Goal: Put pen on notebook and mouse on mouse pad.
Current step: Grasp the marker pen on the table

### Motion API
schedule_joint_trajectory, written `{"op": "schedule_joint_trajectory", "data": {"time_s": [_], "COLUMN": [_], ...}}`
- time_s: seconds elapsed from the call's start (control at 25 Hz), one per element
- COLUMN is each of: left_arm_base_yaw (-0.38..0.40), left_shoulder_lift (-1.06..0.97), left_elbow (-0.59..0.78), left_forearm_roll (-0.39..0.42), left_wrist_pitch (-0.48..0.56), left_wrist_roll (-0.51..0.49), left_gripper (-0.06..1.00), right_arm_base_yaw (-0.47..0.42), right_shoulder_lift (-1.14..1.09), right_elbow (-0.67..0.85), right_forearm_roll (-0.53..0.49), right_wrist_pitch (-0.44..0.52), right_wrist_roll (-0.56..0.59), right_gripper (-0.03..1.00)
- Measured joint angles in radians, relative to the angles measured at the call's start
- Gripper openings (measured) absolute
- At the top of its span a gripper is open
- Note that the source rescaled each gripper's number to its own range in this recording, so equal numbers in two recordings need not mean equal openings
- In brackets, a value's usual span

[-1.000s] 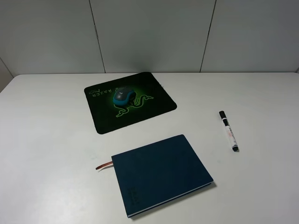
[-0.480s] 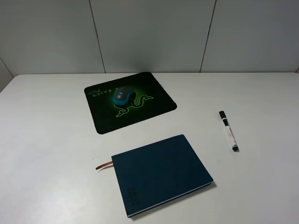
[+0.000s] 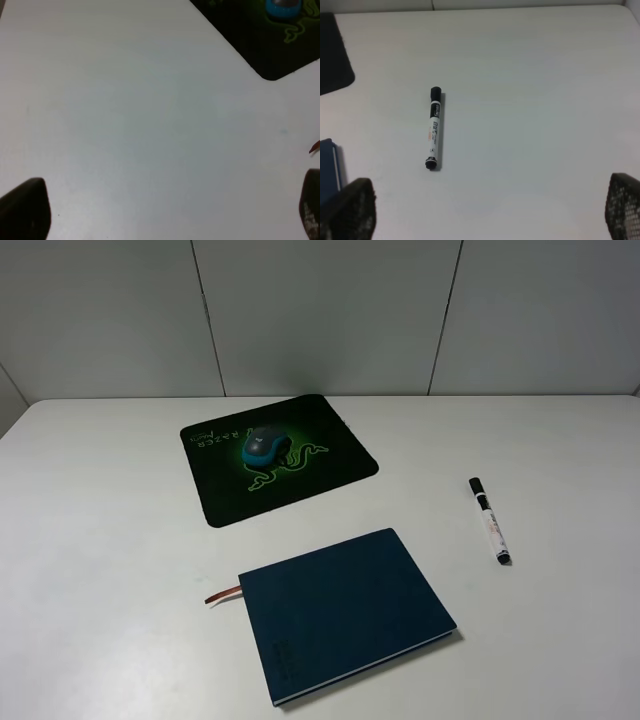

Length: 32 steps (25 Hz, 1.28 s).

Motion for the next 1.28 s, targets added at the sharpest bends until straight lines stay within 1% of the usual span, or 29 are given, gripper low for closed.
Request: {"op": "schedule_joint_trajectory", "data": {"time_s": [1.28], "left_arm_base_yaw": [0.0], "left_shoulder_lift": [0.0], "left_elbow": [0.0], "left_forearm_roll": [0.0], "left_wrist_pitch": [0.0], "left_wrist_roll": [0.001], "left_gripper": [1.0], "right_arm_base_yaw": [0.0], "right_shoulder_lift": [0.0], "right_elbow": [0.0], "right_forearm_roll": [0.0], "right_wrist_pitch": [0.0], "right_wrist_roll": [0.0], "right_gripper": [1.0]}}
